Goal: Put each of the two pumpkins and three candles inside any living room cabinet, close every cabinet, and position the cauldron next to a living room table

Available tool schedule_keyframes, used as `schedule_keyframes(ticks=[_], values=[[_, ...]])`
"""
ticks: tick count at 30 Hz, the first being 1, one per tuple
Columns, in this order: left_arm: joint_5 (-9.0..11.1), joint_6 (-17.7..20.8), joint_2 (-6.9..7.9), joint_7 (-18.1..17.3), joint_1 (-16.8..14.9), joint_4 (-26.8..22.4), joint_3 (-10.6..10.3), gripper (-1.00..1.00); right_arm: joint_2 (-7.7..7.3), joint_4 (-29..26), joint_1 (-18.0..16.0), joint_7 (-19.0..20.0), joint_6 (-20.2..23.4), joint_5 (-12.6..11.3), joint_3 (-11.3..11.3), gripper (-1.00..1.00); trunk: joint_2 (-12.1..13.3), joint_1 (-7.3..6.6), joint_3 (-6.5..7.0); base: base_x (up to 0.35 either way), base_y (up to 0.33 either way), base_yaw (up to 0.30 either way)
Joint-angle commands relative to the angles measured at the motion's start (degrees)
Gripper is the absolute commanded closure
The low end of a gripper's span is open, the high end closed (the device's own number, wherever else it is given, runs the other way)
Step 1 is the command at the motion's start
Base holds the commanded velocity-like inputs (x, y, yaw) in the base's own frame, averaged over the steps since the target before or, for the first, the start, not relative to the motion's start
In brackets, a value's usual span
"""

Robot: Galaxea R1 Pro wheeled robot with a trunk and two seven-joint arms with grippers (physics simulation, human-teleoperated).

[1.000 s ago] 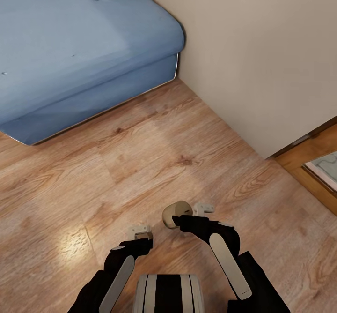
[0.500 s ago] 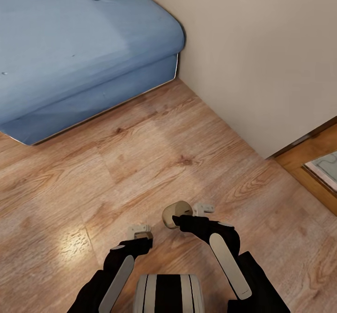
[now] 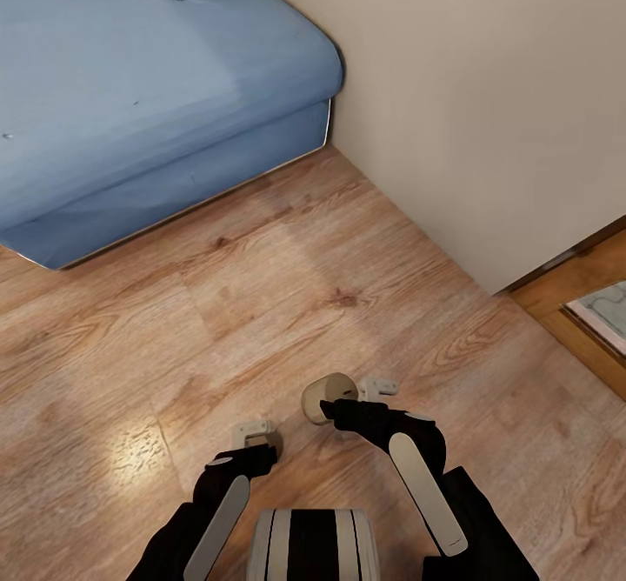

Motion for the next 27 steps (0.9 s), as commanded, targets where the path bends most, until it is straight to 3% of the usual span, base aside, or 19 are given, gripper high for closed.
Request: schedule_keyframes(ticks=[1,27], values=[[0.6,0.1,0.02,0.6,0.0,0.0,-0.1,-1.00,0.00,-0.1,0.0,-0.6,0.1,-0.6,0.0,1.00,0.0,-0.01,-0.03,0.000,0.000,0.000],[0.9,0.0,0.01,0.6,0.0,0.3,-0.1,-1.00,0.00,0.0,0.0,-0.6,0.1,-0.6,0.0,1.00,0.0,0.04,-0.48,0.000,0.000,0.000]])
